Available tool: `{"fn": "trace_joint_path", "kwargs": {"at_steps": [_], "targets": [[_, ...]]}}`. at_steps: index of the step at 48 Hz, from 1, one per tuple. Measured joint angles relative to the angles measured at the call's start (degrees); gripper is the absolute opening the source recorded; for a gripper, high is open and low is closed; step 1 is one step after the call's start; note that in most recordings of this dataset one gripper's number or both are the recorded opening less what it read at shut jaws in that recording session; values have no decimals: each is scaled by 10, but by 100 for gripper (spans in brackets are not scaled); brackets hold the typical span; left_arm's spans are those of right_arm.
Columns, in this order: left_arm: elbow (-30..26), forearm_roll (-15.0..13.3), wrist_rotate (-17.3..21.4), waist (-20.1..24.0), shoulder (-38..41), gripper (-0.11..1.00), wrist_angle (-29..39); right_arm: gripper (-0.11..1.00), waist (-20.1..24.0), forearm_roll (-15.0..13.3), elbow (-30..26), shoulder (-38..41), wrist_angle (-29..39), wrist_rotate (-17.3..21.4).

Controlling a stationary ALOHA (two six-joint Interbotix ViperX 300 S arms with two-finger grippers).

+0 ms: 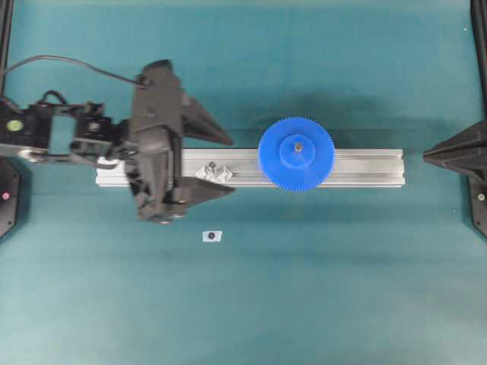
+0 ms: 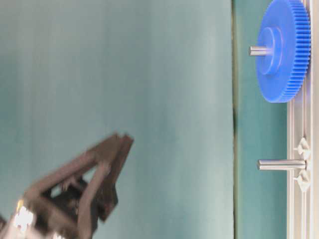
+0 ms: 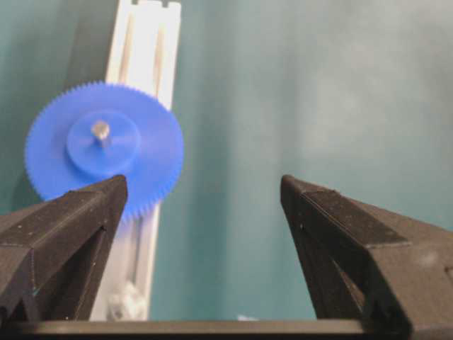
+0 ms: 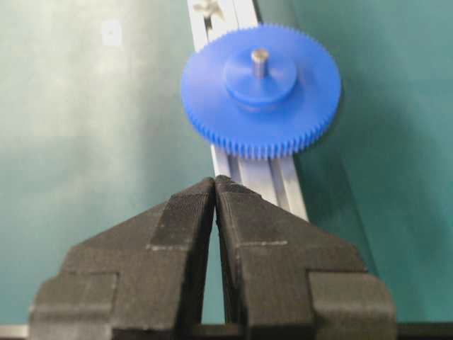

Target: Find the location of the shaft and insert the large gear.

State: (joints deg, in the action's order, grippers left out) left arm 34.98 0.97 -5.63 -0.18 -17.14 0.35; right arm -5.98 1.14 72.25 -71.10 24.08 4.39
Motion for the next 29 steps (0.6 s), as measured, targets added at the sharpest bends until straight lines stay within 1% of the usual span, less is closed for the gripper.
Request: {"fn": "trace_joint_path", "kwargs": {"at_steps": [14, 29], "targets": [[39, 0, 1, -1, -56, 90, -1, 14, 0, 0, 1, 0, -2, 0], [53, 0, 2, 0, -70, 89, -1, 14, 0, 0, 1, 0, -2, 0]]}}
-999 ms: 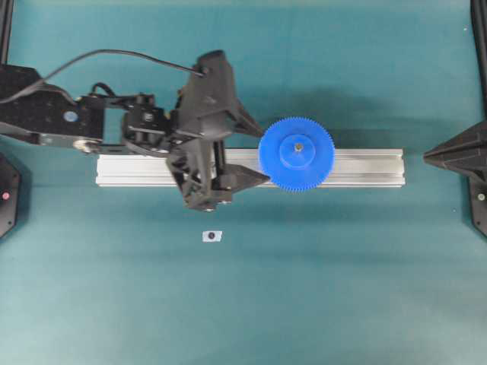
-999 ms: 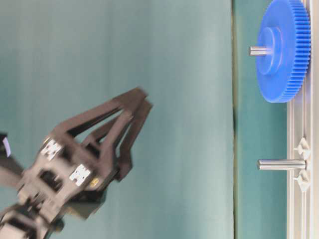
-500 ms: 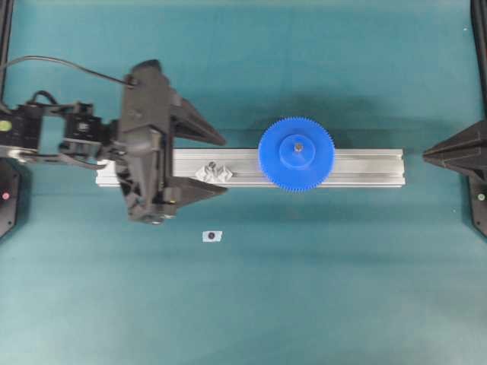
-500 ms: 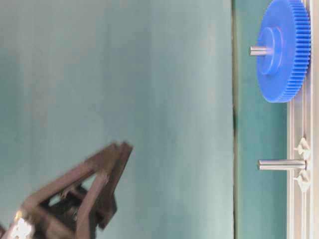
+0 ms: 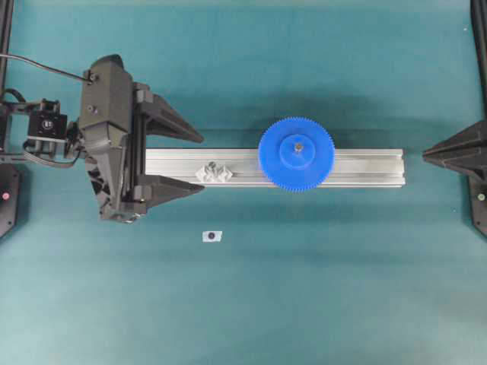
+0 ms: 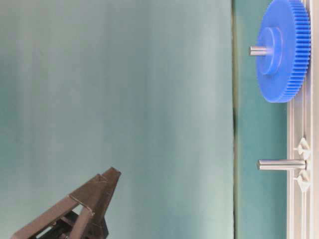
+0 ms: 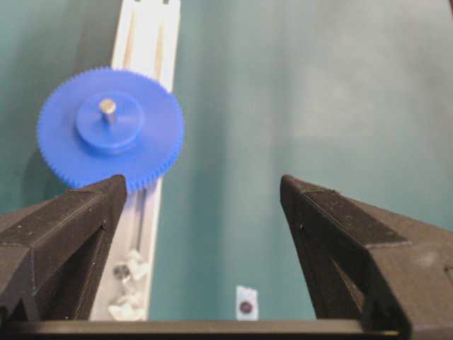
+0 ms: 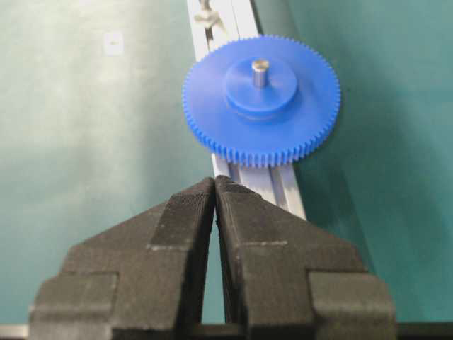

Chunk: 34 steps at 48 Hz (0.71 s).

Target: Find the location of the shaft and insert the large gear.

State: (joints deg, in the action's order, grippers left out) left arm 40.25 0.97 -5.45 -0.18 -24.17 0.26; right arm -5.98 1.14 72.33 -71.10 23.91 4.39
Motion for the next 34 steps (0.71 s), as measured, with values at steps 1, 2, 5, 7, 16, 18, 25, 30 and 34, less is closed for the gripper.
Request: {"fn": "trace_joint_path", "kwargs": {"at_steps": [1, 2, 5, 7, 16, 18, 25, 30, 34], "targets": [[1, 0, -1, -1, 0, 89, 0, 14, 0, 0, -1, 0, 0, 0], [2, 0, -1, 0, 0, 89, 0, 14, 0, 0, -1, 0, 0, 0], [5, 0, -3, 0, 0, 89, 0, 14, 1, 0, -1, 0, 0, 0], [6, 0, -3, -1, 0, 88, 0, 14, 0, 0, -1, 0, 0, 0], [10, 0, -3, -1, -2, 87, 0, 14, 0, 0, -1, 0, 0, 0], [11, 0, -3, 0, -3, 87, 0, 14, 0, 0, 0, 0, 0, 0], [16, 0, -11, 0, -4, 87, 2, 14, 0, 0, -1, 0, 0, 0], [17, 0, -18, 0, -4, 87, 2, 14, 1, 0, -1, 0, 0, 0], [17, 0, -20, 2, -4, 87, 2, 14, 0, 0, -1, 0, 0, 0]]}}
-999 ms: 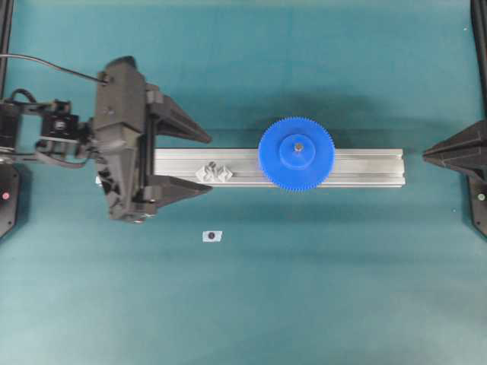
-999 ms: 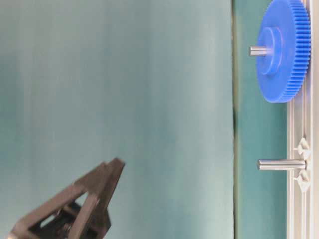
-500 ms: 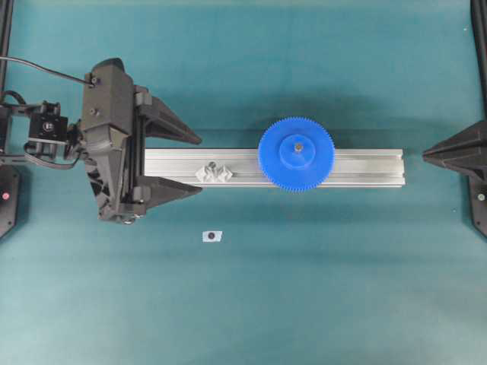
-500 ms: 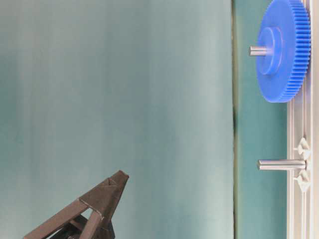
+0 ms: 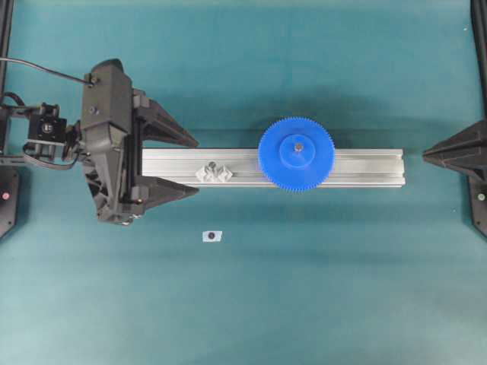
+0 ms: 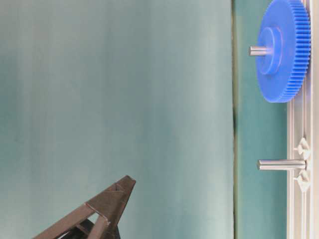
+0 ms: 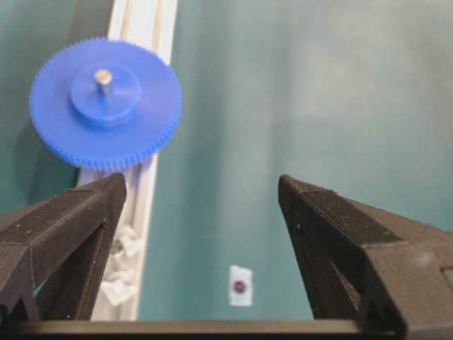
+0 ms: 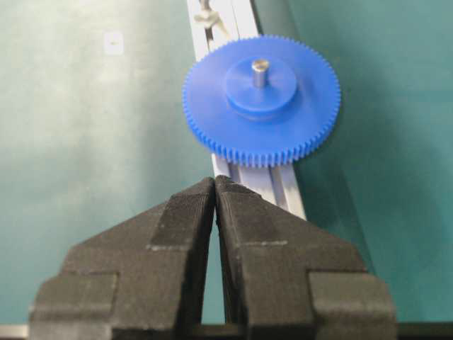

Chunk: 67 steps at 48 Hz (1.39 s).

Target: Find the location of the shaft and insert the large gear.

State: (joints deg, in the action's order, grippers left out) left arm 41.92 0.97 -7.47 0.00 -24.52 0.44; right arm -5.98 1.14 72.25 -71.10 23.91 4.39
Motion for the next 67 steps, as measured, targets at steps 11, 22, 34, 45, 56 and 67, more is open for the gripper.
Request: {"fn": "trace_joint_path", "kwargs": {"at_steps": [11, 22, 34, 45, 56, 67], "targets": [[2, 0, -4, 5, 0, 87, 24, 14, 0, 0, 0, 0, 2, 0], [1, 0, -4, 7, 0, 87, 39, 14, 0, 0, 0, 0, 1, 0], [1, 0, -4, 11, 0, 87, 40, 14, 0, -1, 1, 0, 1, 0], [1, 0, -4, 11, 0, 87, 40, 14, 0, 0, 1, 0, 1, 0], [1, 0, -4, 18, 0, 87, 40, 14, 0, 0, 0, 0, 1, 0], [1, 0, -19, 24, 0, 87, 40, 14, 1, 0, 1, 0, 1, 0]]}}
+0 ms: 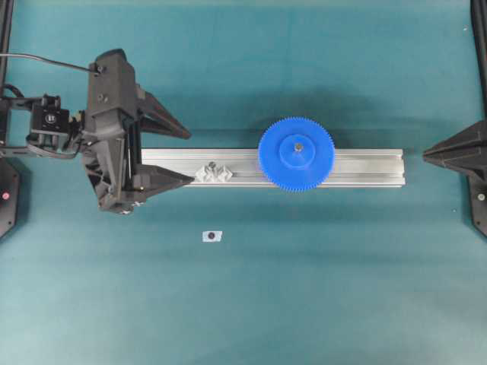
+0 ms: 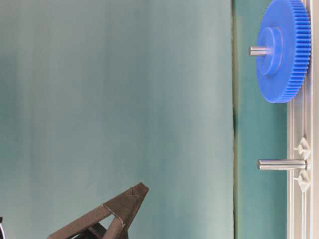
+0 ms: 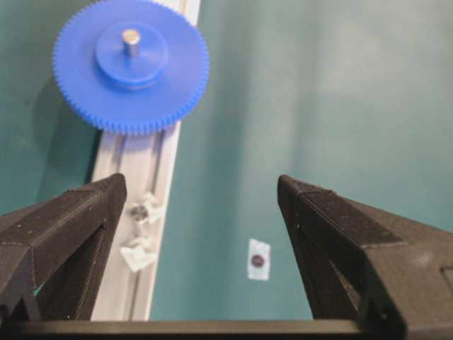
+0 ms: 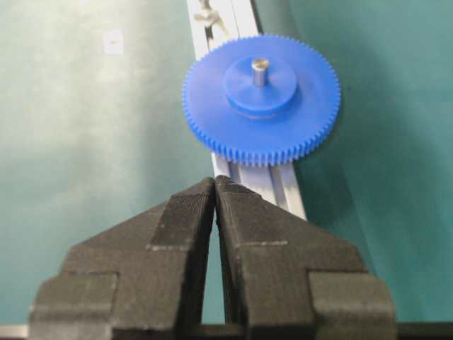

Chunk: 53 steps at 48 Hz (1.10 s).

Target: Find the location of the shaft and insert the large gear.

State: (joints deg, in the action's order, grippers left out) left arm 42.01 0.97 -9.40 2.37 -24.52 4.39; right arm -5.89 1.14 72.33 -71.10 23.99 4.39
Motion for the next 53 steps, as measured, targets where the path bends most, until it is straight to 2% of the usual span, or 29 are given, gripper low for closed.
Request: {"fn": "trace_joint_path", "kwargs": {"at_steps": [53], "targets": [[0, 0, -6, 3, 8, 87, -1, 14, -1, 0, 1, 0, -4, 0]]}}
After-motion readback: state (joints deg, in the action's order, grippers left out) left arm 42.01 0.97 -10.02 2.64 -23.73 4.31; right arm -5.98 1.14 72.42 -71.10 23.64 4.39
